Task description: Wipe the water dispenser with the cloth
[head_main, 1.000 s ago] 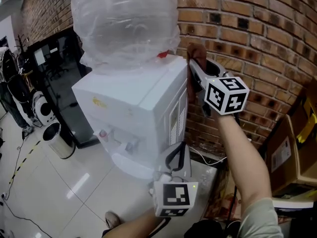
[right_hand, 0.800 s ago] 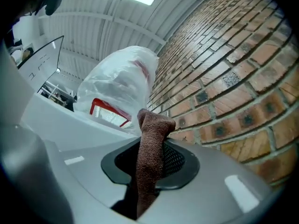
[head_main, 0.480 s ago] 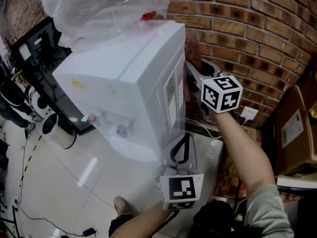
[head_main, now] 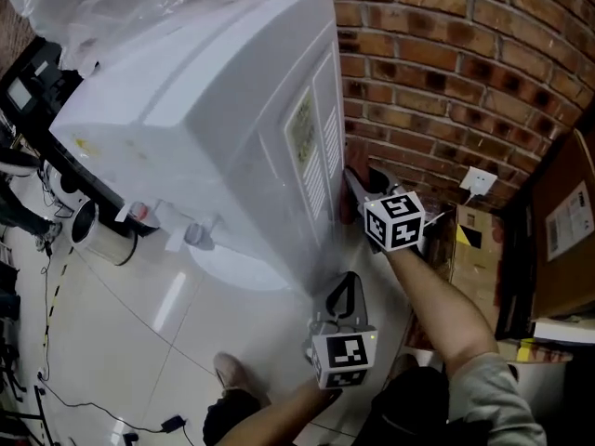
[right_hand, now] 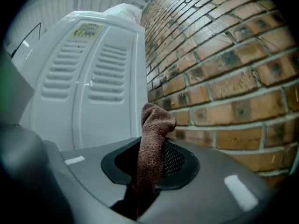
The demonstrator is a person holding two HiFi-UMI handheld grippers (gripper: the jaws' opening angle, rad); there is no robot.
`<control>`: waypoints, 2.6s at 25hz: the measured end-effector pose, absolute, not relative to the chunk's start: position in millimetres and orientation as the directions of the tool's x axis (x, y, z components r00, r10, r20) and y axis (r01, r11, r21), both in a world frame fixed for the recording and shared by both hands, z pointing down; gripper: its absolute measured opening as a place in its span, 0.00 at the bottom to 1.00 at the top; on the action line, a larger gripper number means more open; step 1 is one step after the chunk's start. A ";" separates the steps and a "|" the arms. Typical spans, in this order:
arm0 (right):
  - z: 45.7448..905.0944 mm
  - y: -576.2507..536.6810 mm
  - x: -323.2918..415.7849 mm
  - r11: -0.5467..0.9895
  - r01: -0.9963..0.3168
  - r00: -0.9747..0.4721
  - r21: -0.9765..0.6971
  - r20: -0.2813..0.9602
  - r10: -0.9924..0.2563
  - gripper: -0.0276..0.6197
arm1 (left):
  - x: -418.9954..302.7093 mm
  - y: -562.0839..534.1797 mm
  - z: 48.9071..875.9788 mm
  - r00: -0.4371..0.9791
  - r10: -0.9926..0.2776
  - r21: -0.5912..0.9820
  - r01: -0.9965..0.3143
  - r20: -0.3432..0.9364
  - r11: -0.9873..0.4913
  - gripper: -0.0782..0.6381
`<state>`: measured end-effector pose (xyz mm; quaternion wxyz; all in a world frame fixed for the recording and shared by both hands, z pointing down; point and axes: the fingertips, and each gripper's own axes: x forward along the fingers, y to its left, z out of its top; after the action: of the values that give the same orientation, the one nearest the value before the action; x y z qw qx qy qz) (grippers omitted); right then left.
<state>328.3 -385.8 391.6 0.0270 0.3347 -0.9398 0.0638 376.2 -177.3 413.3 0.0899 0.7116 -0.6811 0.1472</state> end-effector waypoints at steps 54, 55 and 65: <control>546.1 -133.3 417.4 0.882 -0.444 -0.674 -0.159 0.708 -0.211 0.31 | 341.4 -77.6 341.4 0.158 -0.940 0.020 -0.987 0.303 -0.159 0.11; 554.3 -132.7 418.0 0.881 -0.442 -0.661 -0.168 0.725 -0.194 0.41 | 339.3 -76.4 343.0 0.155 -0.939 0.020 -0.987 0.308 -0.157 0.11; 470.0 -121.9 425.5 0.873 -0.419 -0.794 -0.248 0.567 -0.220 0.21 | 321.0 -58.6 328.8 0.137 -0.953 0.030 -0.991 0.271 -0.134 0.11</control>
<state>425.5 -121.9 470.0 0.2711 0.1718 -0.9291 0.1837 321.0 -58.6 328.8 0.1010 0.7470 -0.6504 0.0932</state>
